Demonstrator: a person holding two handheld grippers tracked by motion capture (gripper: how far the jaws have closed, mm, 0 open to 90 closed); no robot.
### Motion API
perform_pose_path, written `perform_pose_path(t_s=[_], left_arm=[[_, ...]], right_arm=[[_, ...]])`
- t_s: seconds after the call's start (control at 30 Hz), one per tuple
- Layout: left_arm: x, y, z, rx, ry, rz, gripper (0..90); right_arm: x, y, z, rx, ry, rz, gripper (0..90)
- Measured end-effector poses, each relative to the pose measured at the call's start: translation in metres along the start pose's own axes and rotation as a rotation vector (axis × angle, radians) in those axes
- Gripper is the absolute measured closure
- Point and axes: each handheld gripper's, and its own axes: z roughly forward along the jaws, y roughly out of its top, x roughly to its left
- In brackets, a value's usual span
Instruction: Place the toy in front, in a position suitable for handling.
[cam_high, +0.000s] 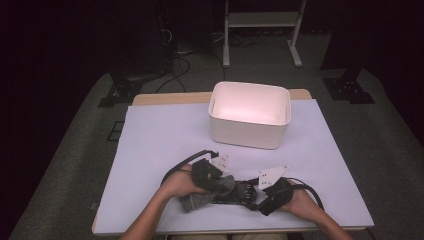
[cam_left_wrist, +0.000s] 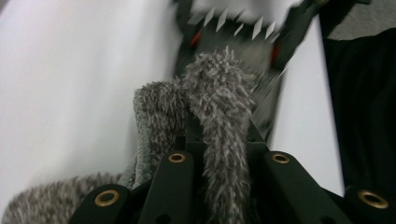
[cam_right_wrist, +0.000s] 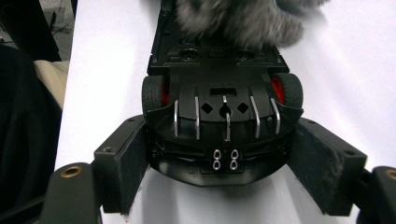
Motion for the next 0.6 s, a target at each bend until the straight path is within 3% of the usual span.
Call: perform_pose_path(t_s=[0.03, 0.13, 0.23, 0.33, 0.37, 0.47, 0.5, 0.6], left_arm=[[0.0, 0.0, 0.0, 0.0, 0.0, 0.0, 79.9], [-0.01, 0.028, 0.011, -0.025, -0.046, 0.077, 79.9], [-0.014, 0.042, 0.02, -0.017, -0.069, 0.113, 79.9], [-0.011, 0.042, 0.024, -0.006, -0.075, 0.103, 79.9], [-0.009, 0.04, 0.023, -0.009, -0.077, 0.093, 80.0], [-0.002, 0.032, 0.015, -0.005, -0.047, 0.069, 80.1], [0.0, 0.028, 0.013, 0.004, -0.023, 0.048, 80.1], [0.011, 0.019, 0.008, -0.002, -0.004, -0.009, 80.1]], right_arm=[[0.0, 0.0, 0.0, 0.0, 0.0, 0.0, 23.0], [0.003, 0.005, 0.004, -0.002, -0.005, -0.001, 23.1], [0.004, 0.008, 0.008, 0.003, -0.005, -0.024, 23.1], [0.005, 0.007, 0.009, 0.015, -0.016, -0.041, 23.1], [0.007, 0.007, 0.009, 0.011, -0.006, -0.013, 23.1], [0.005, 0.007, 0.009, 0.004, -0.001, -0.008, 23.1], [0.004, 0.007, 0.009, 0.001, 0.002, -0.011, 23.1], [0.005, 0.007, 0.009, -0.002, 0.003, -0.011, 23.1]])
